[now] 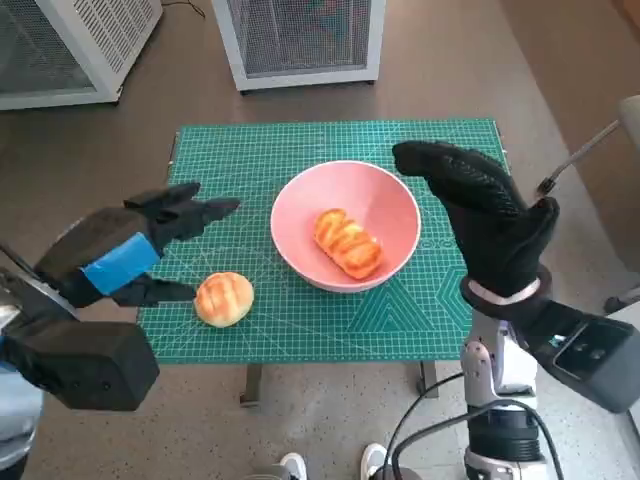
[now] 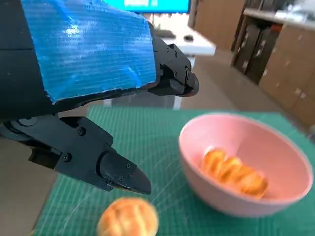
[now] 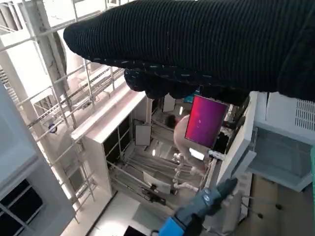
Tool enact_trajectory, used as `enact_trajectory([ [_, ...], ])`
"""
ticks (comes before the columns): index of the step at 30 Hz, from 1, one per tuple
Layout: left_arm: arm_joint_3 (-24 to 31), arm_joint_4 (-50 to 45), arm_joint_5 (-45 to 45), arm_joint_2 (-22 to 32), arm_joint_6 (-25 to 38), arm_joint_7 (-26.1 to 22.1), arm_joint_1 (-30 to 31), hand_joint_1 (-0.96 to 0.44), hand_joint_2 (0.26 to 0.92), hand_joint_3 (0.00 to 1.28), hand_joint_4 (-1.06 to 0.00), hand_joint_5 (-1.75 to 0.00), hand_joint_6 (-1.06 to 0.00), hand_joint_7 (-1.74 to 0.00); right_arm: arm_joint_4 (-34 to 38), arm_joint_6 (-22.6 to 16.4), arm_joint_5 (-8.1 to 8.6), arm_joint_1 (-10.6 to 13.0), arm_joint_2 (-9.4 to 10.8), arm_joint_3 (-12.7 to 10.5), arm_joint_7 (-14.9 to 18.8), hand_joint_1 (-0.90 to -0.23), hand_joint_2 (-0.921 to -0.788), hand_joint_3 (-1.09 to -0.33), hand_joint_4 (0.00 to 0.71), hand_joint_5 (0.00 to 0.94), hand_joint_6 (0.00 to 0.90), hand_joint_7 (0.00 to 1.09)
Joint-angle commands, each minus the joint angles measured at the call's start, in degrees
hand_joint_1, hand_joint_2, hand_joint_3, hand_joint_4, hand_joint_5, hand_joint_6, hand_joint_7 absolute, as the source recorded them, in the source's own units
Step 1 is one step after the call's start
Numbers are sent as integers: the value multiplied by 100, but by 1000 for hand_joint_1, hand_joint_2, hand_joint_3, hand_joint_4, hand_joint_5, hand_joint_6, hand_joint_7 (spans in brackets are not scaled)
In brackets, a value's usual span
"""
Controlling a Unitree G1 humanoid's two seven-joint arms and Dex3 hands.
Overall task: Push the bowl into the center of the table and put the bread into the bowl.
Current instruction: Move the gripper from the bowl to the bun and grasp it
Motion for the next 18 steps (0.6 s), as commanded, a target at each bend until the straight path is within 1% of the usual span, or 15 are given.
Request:
enact_trajectory([
  [1,-39,31,-2,33,-121,54,224,-208,801,2,-255,-2,-396,-34,1,43,41,125,14,28,29,-354,-898,-573,517,32,72,835],
  [9,-305,447,83,-82,-353,203,406,-194,801,1,-262,-3,-394,-18,-49,71,75,173,-26,7,45,-356,-889,-587,517,34,68,843],
  [13,-482,692,161,-132,-482,293,438,-185,798,0,-265,-3,-395,-15,-52,98,98,182,-45,-7,54,-361,-890,-583,517,35,70,841],
  [18,-725,921,249,-192,-483,316,378,-182,796,0,-268,-3,-396,-12,-70,136,121,198,-74,-16,53,-359,-894,-574,518,35,74,834],
])
